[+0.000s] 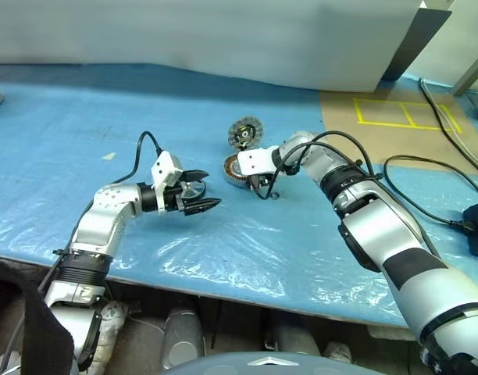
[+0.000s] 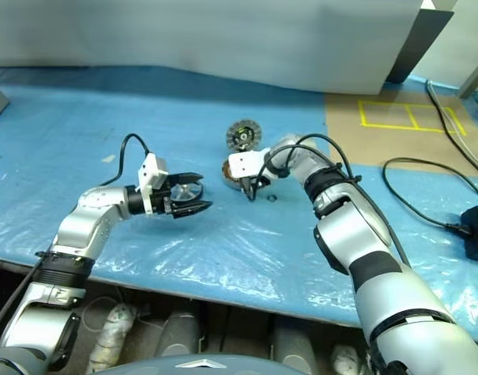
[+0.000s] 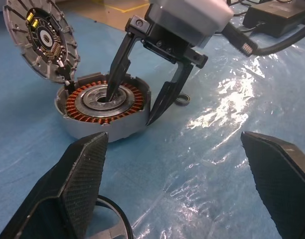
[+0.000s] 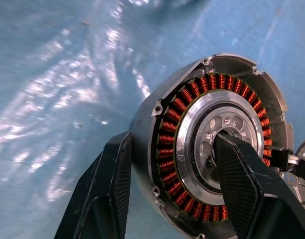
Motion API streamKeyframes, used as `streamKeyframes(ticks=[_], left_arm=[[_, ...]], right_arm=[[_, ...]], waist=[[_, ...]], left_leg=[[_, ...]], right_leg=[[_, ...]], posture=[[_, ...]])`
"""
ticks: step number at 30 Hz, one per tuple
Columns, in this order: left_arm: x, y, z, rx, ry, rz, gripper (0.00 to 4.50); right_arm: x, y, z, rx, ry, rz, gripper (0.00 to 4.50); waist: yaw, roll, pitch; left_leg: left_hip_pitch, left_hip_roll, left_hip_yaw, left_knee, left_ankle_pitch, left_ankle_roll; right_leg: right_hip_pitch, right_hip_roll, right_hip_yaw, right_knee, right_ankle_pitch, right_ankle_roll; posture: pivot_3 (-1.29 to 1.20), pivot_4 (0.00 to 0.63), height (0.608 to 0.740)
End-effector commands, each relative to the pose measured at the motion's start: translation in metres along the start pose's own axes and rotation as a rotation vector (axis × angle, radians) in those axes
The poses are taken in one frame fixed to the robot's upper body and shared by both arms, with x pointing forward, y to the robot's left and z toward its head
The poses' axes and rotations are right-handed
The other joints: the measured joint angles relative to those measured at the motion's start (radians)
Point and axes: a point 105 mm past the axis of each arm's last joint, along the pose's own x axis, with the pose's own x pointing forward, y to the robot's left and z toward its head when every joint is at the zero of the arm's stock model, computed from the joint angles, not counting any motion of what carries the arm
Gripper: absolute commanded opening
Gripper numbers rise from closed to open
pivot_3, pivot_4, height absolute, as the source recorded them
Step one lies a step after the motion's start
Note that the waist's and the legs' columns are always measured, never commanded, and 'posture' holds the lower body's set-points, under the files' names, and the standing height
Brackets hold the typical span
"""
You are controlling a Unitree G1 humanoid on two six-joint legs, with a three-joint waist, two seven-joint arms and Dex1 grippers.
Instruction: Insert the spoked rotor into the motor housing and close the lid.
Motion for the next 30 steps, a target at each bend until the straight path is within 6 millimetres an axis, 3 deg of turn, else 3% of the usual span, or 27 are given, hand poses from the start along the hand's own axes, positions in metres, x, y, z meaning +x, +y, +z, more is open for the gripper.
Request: streamKeyframes(ticks=[1,5,10,17,18,20,30], left_arm=[[0.003,-0.005,0.008,0.027,-0.019,-0.029,4.50],[0.002,-0.009,0.004,0.014,-0.005,-0.045,4.50],[0.001,-0.010,0.002,0.005,0.007,-0.056,4.50],[0.002,-0.009,0.002,0.006,0.011,-0.060,4.50],[0.002,-0.009,0.003,0.007,0.010,-0.061,4.50],[0.002,-0.008,0.003,0.008,0.010,-0.061,4.50],[0.004,-0.007,0.003,0.013,0.018,-0.076,4.50]], right_arm=[[0.006,0.030,0.018,0.025,-0.105,0.126,2.14],[0.013,0.073,0.027,0.020,-0.115,0.191,2.14],[0.016,0.101,0.030,0.043,-0.089,0.215,2.14],[0.017,0.093,0.034,0.050,-0.085,0.155,2.14],[0.017,0.092,0.034,0.049,-0.084,0.151,2.87],[0.015,0.090,0.037,0.067,-0.094,0.148,3.41],[-0.036,0.067,0.075,0.025,-0.235,0.177,3.41]], waist=[[0.000,0.000,0.000],[0.001,-0.001,0.000],[-0.001,-0.001,0.000],[-0.002,-0.001,-0.001],[-0.003,-0.001,-0.001],[-0.003,0.000,0.000],[-0.001,0.000,0.000]], left_leg=[[0.000,0.000,0.000,0.000,0.000,0.000],[0.001,0.000,-0.001,-0.001,0.000,-0.001],[0.006,0.000,-0.001,-0.004,-0.002,-0.004],[0.015,-0.001,0.001,-0.005,-0.001,-0.005],[0.015,-0.001,0.002,-0.006,-0.001,-0.005],[0.016,-0.001,0.002,-0.006,-0.001,-0.005],[0.007,-0.002,0.003,-0.007,0.000,-0.006]], right_leg=[[0.000,0.000,0.000,0.000,0.000,0.000],[0.001,0.000,-0.001,-0.001,0.000,0.000],[0.004,0.001,0.000,-0.001,0.000,0.000],[0.010,0.000,0.005,-0.004,0.000,0.000],[0.010,0.000,0.006,-0.003,0.000,0.000],[0.009,0.001,0.006,-0.003,0.000,0.000],[0.001,0.001,0.006,-0.004,0.000,0.000]], posture=[[0.00,0.150,0.740],[0.00,0.150,0.740],[0.00,0.150,0.740],[0.00,0.150,0.740],[0.00,0.150,0.740],[0.00,0.150,0.740],[0.00,0.150,0.740]])
